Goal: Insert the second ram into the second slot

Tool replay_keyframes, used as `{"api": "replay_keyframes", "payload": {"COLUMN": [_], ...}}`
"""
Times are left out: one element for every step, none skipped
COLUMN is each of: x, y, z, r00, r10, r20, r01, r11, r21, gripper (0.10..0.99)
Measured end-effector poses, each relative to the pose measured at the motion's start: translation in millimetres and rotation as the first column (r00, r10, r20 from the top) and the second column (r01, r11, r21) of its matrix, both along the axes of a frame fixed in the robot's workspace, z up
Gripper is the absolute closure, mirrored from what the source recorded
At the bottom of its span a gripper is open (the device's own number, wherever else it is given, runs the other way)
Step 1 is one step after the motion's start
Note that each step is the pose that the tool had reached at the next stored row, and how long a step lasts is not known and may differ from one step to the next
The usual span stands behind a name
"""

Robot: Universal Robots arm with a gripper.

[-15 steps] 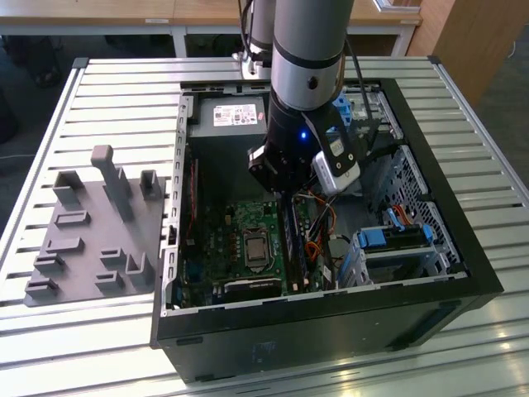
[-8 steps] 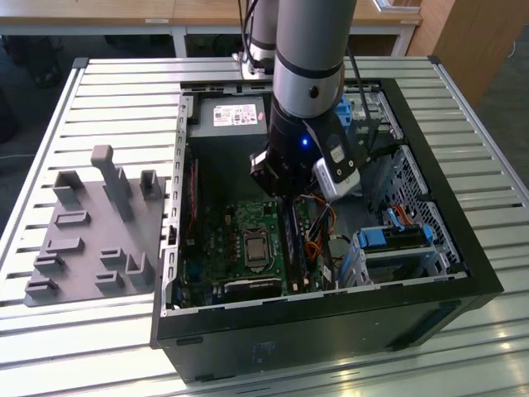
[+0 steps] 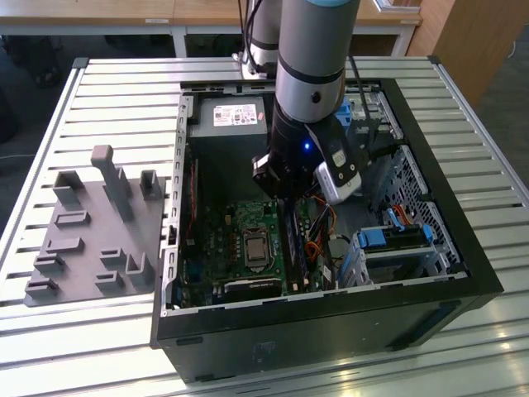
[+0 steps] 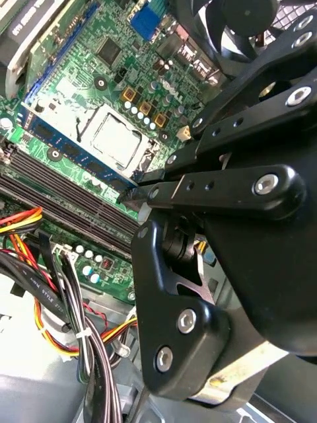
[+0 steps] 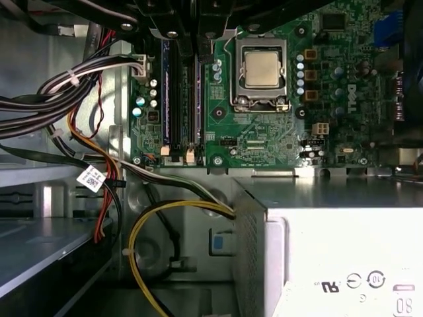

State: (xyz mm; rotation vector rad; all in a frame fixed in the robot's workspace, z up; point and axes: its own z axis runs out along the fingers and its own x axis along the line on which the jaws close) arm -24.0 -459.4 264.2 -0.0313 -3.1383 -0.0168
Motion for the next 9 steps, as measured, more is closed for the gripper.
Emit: {"api": "replay_keyframes", "payload": {"x": [0.3,0.5,0.8,1.2,1.5,1.8,1.8,1.9,2.0], "y": [0.0,0.0,0.0,0.0,0.0,0.0,0.0,0.0,0.0], "z": [-0.9,-1.8,-2.8,-3.9,-5.1,-6.4,-7.7,-8.9,-10.0], "r00": [1.0,1.0,1.0,1.0,1.0,1.0,1.0,1.0,1.0], "r10": [0.0,0.0,0.0,0.0,0.0,0.0,0.0,0.0,0.0], "r20": [0.0001,0.0,0.0,0.0001,0.0,0.0,0.0,0.0001,0.0], "r01": [0.0,0.0,0.0,0.0,0.0,0.0,0.0,0.0,0.0], "r11": [1.0,1.0,1.0,1.0,1.0,1.0,1.0,1.0,1.0], "r21": [0.0,-0.001,-0.001,-0.001,-0.001,-0.001,-0.002,-0.002,-0.002], "gripper": [0.949,0.949,0.949,0.949,0.949,0.949,0.949,0.949,0.949]}}
